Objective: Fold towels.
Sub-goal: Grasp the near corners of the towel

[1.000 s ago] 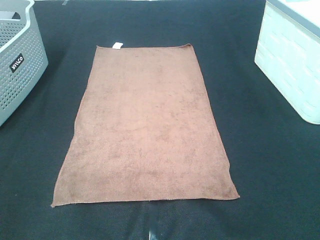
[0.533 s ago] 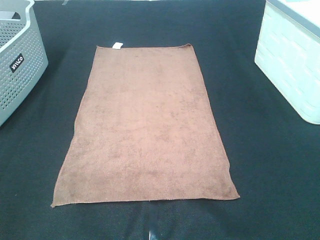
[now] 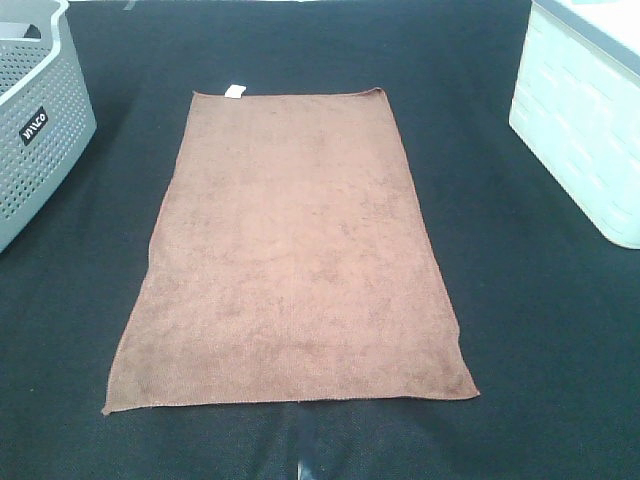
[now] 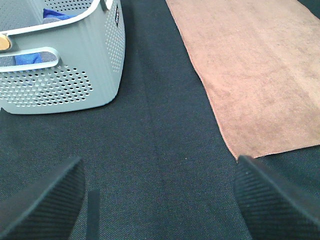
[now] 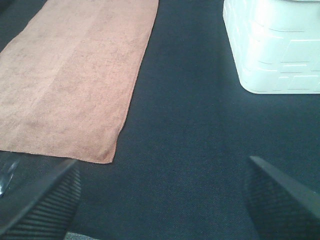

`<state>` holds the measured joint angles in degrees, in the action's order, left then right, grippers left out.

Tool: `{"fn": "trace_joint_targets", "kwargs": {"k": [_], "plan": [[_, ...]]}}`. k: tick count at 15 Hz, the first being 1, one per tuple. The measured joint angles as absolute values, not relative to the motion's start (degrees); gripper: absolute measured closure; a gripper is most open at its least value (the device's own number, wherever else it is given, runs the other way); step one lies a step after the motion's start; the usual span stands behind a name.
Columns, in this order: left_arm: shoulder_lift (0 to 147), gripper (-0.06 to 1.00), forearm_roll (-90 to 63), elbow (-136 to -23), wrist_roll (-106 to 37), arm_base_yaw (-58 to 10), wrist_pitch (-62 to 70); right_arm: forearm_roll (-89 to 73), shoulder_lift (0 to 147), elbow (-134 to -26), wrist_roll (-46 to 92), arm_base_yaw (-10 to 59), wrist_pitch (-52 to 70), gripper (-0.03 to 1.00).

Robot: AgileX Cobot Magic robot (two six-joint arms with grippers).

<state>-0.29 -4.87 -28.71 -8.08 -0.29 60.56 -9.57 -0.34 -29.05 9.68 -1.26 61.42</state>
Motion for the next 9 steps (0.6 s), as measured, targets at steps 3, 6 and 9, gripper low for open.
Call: {"fn": "trace_joint_targets", "kwargs": {"k": [3,6,9], "plan": [[-0.29,0.17,-4.87,-28.71,-8.08,-0.29,60.56,-9.57,-0.34,-29.05,9.68,-1.26,61.42,0.14],[-0.29,0.17,-4.87,-28.71,-8.08,-0.29,60.56,-9.57,-0.34,-29.05,9.68,-1.26,61.42,0.14],[-0.29,0.17,-4.87,-28.71,-8.08,-0.29,60.56,-9.57,-0.34,-29.05,9.68,-1.26,61.42,0.14]]}}
